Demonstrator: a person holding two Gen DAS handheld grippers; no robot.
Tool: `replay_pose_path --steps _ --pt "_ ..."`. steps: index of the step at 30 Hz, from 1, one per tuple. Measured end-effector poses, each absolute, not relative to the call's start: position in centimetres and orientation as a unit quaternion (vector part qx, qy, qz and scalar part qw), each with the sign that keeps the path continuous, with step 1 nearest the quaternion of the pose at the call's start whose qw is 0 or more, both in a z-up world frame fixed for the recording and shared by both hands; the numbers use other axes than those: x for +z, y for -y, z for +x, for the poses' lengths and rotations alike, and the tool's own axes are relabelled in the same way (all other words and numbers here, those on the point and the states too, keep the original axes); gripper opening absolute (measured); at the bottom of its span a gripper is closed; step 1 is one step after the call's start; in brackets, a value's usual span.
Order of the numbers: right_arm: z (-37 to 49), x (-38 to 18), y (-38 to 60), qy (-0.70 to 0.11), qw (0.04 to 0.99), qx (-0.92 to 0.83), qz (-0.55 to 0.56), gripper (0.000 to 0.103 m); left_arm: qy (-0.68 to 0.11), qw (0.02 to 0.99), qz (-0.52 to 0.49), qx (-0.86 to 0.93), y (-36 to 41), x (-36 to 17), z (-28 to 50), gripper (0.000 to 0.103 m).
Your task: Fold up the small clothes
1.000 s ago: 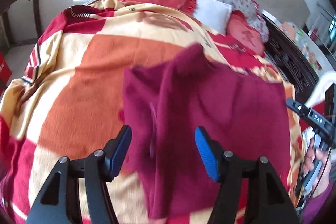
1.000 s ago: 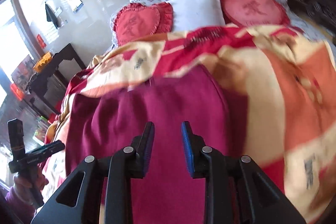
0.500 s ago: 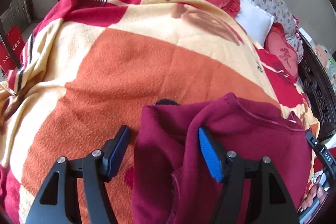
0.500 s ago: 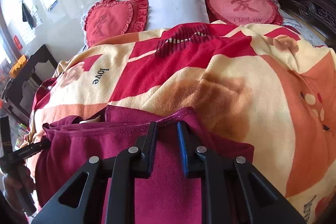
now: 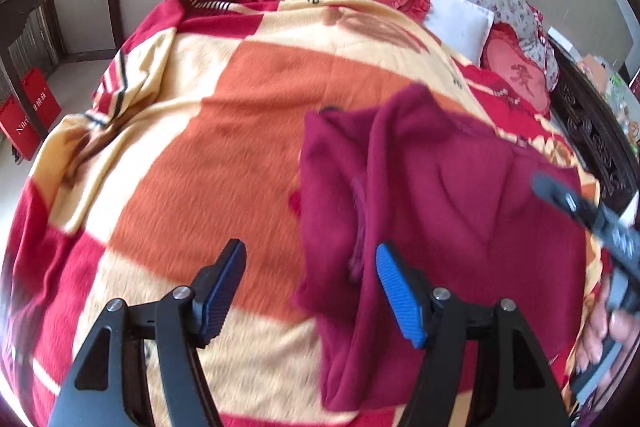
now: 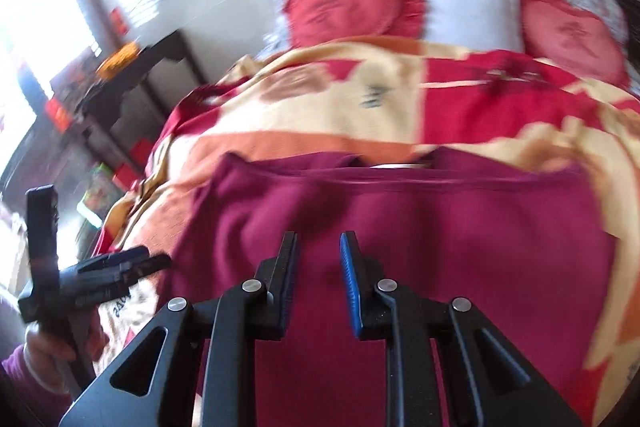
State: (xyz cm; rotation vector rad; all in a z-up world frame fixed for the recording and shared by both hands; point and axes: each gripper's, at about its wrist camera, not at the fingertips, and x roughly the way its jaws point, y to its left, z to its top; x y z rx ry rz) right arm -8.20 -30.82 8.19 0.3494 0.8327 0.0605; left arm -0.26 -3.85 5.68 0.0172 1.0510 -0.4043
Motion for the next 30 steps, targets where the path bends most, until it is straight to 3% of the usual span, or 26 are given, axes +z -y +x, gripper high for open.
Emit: replay_pose_path --steps 7,14,16,20,26,28,30 --pt "-1.6 5.9 24.5 -0.436 0.885 0.081 0.141 0.003 -0.496 0.847 0.007 -0.192 2.9 4.8 -1.6 0.073" --pt "0.8 3.4 24.6 -0.477 0.859 0.057 0.180 0.003 -0.502 0.841 -0.013 -0.201 2.0 4.4 -1.6 0.075" --pt "0.4 4.3 24.3 -0.473 0.860 0.056 0.184 0.011 -0.503 0.840 -0.020 -0.204 1.7 4.1 -1.6 0.076" --pt "0.5 6.1 22.2 -0.470 0.864 0.079 0.162 0.039 -0.513 0.830 -0.053 -0.211 0.8 3.6 -1.8 0.076" --pt "3.2 4.6 17.7 -0.517 0.847 0.077 0.091 0.042 -0.517 0.822 -0.078 -0.224 -0.2 2.9 -2.7 0.082" --pt "3.7 4.1 16.7 -0.521 0.849 0.064 0.067 0.049 -0.520 0.819 -0.083 -0.227 -0.3 2.5 -2.9 0.084" --pt "4.3 3.7 15.2 -0.522 0.850 0.056 0.038 0.064 -0.522 0.818 -0.080 -0.230 0.0 2.3 -3.1 0.085"
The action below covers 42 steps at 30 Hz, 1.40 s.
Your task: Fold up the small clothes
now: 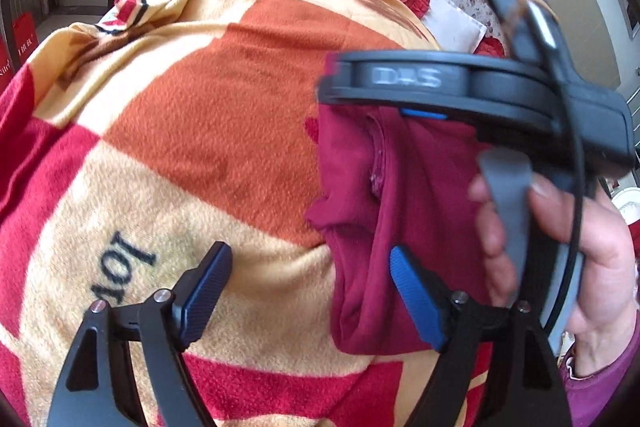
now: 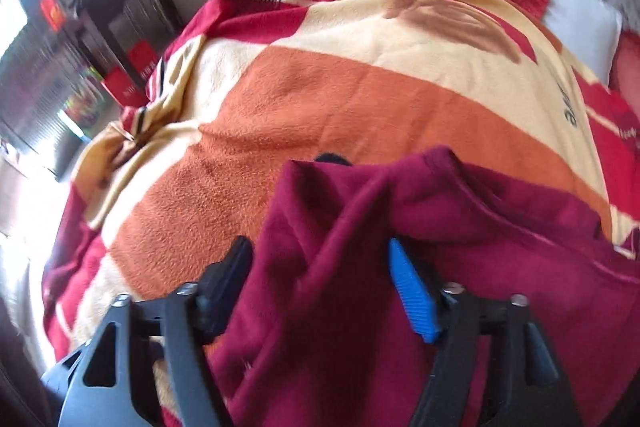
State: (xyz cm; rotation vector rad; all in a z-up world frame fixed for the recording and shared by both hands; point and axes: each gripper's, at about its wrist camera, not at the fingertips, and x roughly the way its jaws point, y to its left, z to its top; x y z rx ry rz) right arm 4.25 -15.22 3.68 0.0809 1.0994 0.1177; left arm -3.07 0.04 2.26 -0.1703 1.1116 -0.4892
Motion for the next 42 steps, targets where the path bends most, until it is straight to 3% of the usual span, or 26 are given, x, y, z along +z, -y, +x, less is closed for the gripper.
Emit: replay_pose_path --steps 2,5,7,9,11,14,16,17,21,23,25,27,29,30,37,38,39,40,41,42 --pt "4.6 3.1 13.8 -0.526 0.849 0.046 0.004 0.071 -0.521 0.819 -0.076 -0.229 0.2 2.2 -3.2 0.085" --pt "4.6 2.3 12.7 -0.529 0.847 0.033 -0.040 0.070 -0.521 0.818 -0.076 -0.232 0.4 2.1 -3.2 0.085" --pt "4.2 2.6 13.1 -0.520 0.853 0.027 -0.035 0.050 -0.519 0.818 -0.079 -0.233 0.6 2.2 -3.1 0.085" --pt "3.5 3.3 14.6 -0.511 0.859 0.032 -0.005 0.020 -0.517 0.818 -0.083 -0.237 0.9 2.3 -3.1 0.085" --pt "2.7 4.0 16.6 -0.507 0.858 0.063 0.052 0.007 -0.513 0.819 -0.084 -0.241 1.3 2.6 -3.0 0.085" --pt "1.5 5.5 18.9 -0.484 0.863 0.091 0.114 0.001 -0.500 0.822 -0.082 -0.259 2.4 3.2 -3.3 0.081" --pt "0.5 6.5 20.0 -0.470 0.865 0.102 0.144 0.000 -0.500 0.816 -0.078 -0.278 3.4 3.6 -3.5 0.058" --pt "0.0 7.0 20.5 -0.464 0.865 0.109 0.155 0.000 -0.502 0.814 -0.074 -0.284 3.8 3.7 -3.6 0.041" --pt "-1.2 7.9 21.6 -0.454 0.865 0.119 0.176 0.000 -0.495 0.813 -0.069 -0.299 4.8 4.6 -4.2 0.024" --pt "-1.6 8.1 22.1 -0.452 0.864 0.120 0.188 0.000 -0.488 0.815 -0.070 -0.304 5.0 5.0 -4.5 0.022" --pt "-1.6 8.4 22.5 -0.453 0.861 0.119 0.197 0.007 -0.480 0.818 -0.065 -0.310 5.2 5.6 -4.9 0.020" --pt "-1.6 8.7 22.7 -0.457 0.858 0.109 0.208 0.031 -0.473 0.821 -0.060 -0.315 5.5 6.1 -5.3 0.019" --pt "-1.5 9.2 22.6 -0.454 0.860 0.098 0.213 0.050 -0.471 0.820 -0.061 -0.319 5.8 6.6 -5.5 0.018" --pt "-1.5 9.3 22.6 -0.452 0.860 0.101 0.214 0.052 -0.469 0.820 -0.062 -0.322 5.9 6.7 -5.5 0.018" --pt "1.6 7.7 18.5 -0.522 0.837 0.110 0.120 0.052 -0.467 0.822 -0.047 -0.324 6.6 7.1 -6.1 0.019" --pt "1.7 7.2 18.2 -0.528 0.835 0.106 0.109 0.045 -0.468 0.823 -0.041 -0.319 6.6 7.0 -6.1 0.019" --pt "1.7 6.9 18.0 -0.529 0.837 0.097 0.096 0.026 -0.467 0.826 -0.035 -0.313 6.5 7.0 -6.1 0.019" --pt "1.5 6.7 18.2 -0.524 0.843 0.085 0.091 0.018 -0.467 0.828 -0.032 -0.309 6.5 6.9 -6.1 0.021" --pt "1.0 6.7 18.8 -0.511 0.850 0.079 0.103 0.013 -0.469 0.828 -0.030 -0.306 6.3 6.9 -6.0 0.028" --pt "0.7 6.6 19.2 -0.503 0.853 0.081 0.113 0.010 -0.469 0.829 -0.029 -0.305 6.1 6.8 -6.1 0.047"
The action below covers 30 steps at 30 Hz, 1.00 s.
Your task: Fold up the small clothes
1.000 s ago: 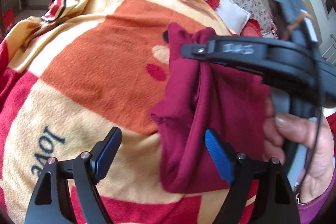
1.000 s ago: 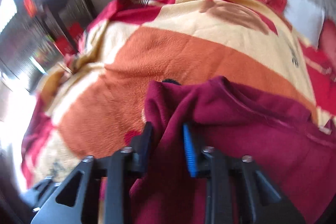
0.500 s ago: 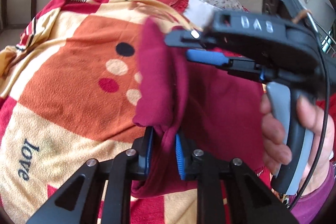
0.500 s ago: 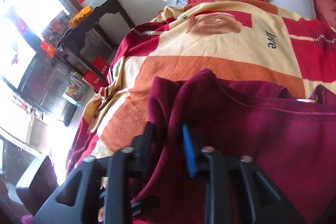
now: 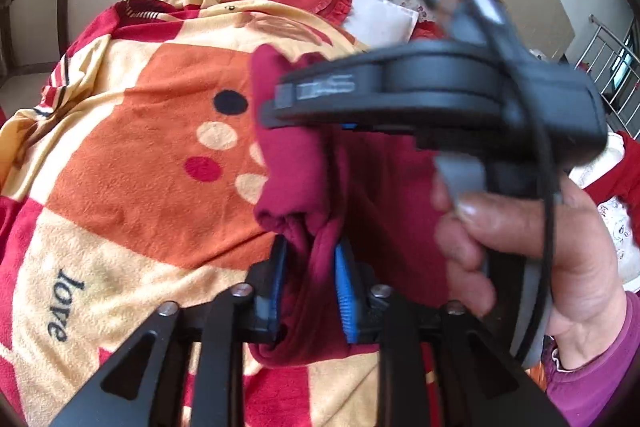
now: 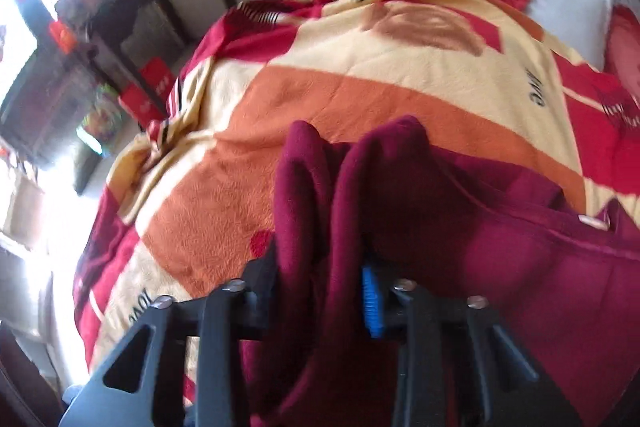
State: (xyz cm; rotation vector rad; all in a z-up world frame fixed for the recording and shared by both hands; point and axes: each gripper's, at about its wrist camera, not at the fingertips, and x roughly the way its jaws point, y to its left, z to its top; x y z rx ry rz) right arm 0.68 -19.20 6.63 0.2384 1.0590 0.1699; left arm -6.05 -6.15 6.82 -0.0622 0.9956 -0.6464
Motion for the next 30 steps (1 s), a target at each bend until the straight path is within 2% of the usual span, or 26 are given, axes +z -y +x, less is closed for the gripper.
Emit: replay_pose_path --steps 2,3,7,8,9,10,14,19,20,22,23,24,30 --pt "-0.3 6.8 20.5 -0.486 0.859 0.087 0.134 0.007 -0.468 0.832 -0.026 -0.297 5.8 6.8 -6.2 0.072" --pt "-0.6 6.9 20.9 -0.481 0.861 0.088 0.139 0.007 -0.463 0.837 -0.025 -0.289 5.6 6.8 -6.4 0.075" --pt "-1.9 8.1 22.2 -0.460 0.868 0.101 0.159 0.006 -0.469 0.835 -0.016 -0.287 6.1 6.3 -7.0 0.074" --pt "-2.2 8.5 22.5 -0.454 0.870 0.103 0.161 0.006 -0.477 0.830 -0.012 -0.290 6.5 6.1 -7.1 0.067" --pt "-2.5 8.9 22.8 -0.448 0.873 0.104 0.162 0.006 -0.482 0.825 -0.008 -0.295 6.9 6.1 -7.4 0.041" --pt "-2.8 9.3 23.2 -0.443 0.875 0.105 0.165 0.006 -0.486 0.819 0.001 -0.305 7.6 6.4 -7.7 0.030" --pt "-5.0 11.3 25.9 -0.415 0.887 0.099 0.176 0.005 -0.452 0.819 0.001 -0.353 9.7 9.2 -9.5 0.026" --pt "-9.0 13.9 31.3 -0.382 0.903 0.072 0.182 0.003 -0.423 0.803 0.020 -0.420 15.1 11.8 -12.5 0.027" --pt "-10.1 14.1 32.8 -0.379 0.905 0.059 0.182 0.002 -0.419 0.798 0.024 -0.432 16.4 12.0 -13.2 0.031" --pt "-11.3 14.2 35.1 -0.376 0.907 0.041 0.185 0.002 -0.419 0.789 0.026 -0.450 18.5 12.2 -14.4 0.049" --pt "-12.2 14.0 36.6 -0.376 0.907 0.026 0.189 0.001 -0.424 0.781 0.027 -0.458 19.3 12.2 -14.7 0.063" --pt "-13.2 13.6 38.1 -0.375 0.906 0.011 0.197 0.001 -0.431 0.773 0.021 -0.466 19.9 12.0 -15.1 0.069" --pt "-16.2 8.8 44.6 -0.392 0.888 -0.054 0.233 0.000 -0.441 0.773 0.045 -0.454 19.7 10.9 -15.5 0.070"
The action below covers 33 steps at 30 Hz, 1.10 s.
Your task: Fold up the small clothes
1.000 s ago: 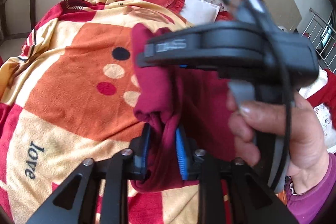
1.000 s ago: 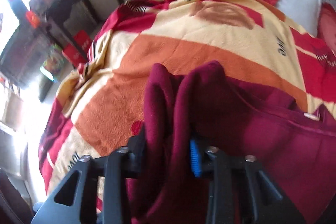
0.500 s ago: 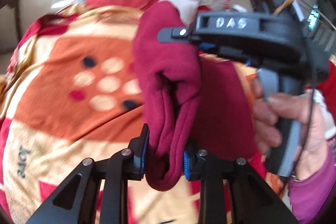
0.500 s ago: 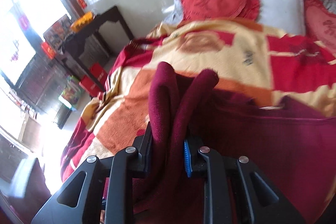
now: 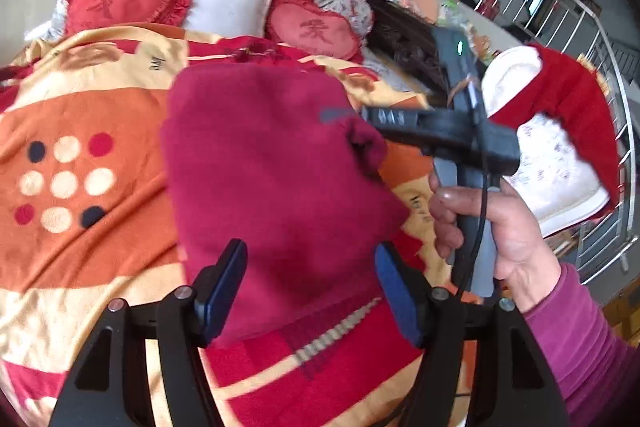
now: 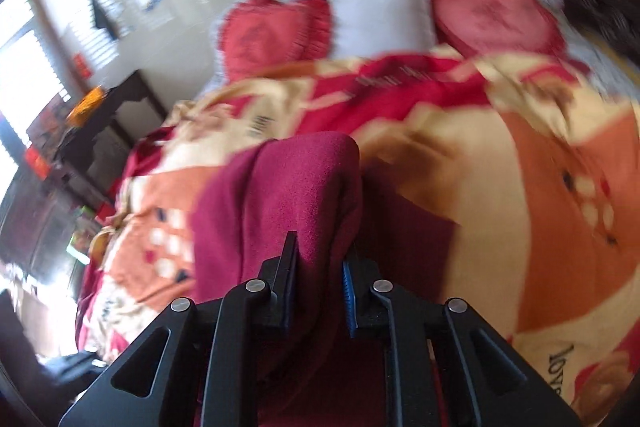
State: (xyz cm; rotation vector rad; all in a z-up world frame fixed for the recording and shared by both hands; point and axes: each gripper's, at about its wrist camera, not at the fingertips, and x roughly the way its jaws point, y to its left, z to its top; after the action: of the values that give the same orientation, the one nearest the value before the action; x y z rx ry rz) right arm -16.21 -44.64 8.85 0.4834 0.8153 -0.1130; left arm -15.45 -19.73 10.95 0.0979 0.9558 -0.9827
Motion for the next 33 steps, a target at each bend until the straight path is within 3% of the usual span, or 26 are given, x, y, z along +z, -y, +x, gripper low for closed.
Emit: replay_pose_path --steps 4,12,16,21,24,29,31,33 --pt "-16.7 5.2 46.2 -0.406 0.876 -0.078 0.250 0.000 -0.450 0.794 0.060 -0.404 18.8 9.9 -13.9 0.070" --pt "-19.2 6.7 46.7 -0.384 0.887 -0.086 0.240 0.000 -0.475 0.796 0.067 -0.368 18.4 7.6 -12.1 0.073" --pt "-19.8 6.1 47.1 -0.399 0.878 -0.116 0.238 0.016 -0.467 0.800 0.081 -0.369 19.2 7.3 -11.8 0.073" --pt "-20.5 9.9 46.7 -0.335 0.905 -0.107 0.241 0.016 -0.431 0.829 0.059 -0.352 21.1 9.3 -8.5 0.073" --pt "-18.5 10.7 45.4 -0.337 0.910 -0.072 0.230 0.016 -0.423 0.844 0.044 -0.326 22.9 9.7 -5.7 0.073" --pt "-14.3 7.6 44.5 -0.395 0.895 -0.092 0.186 0.013 -0.448 0.841 0.066 -0.295 26.1 7.5 -2.1 0.074" --pt "-14.1 6.4 45.1 -0.394 0.895 -0.102 0.181 0.005 -0.452 0.841 0.080 -0.287 26.7 6.3 -1.5 0.080" --pt "-14.4 5.4 46.3 -0.379 0.900 -0.095 0.194 0.004 -0.444 0.844 0.083 -0.289 26.6 5.7 -1.4 0.083"
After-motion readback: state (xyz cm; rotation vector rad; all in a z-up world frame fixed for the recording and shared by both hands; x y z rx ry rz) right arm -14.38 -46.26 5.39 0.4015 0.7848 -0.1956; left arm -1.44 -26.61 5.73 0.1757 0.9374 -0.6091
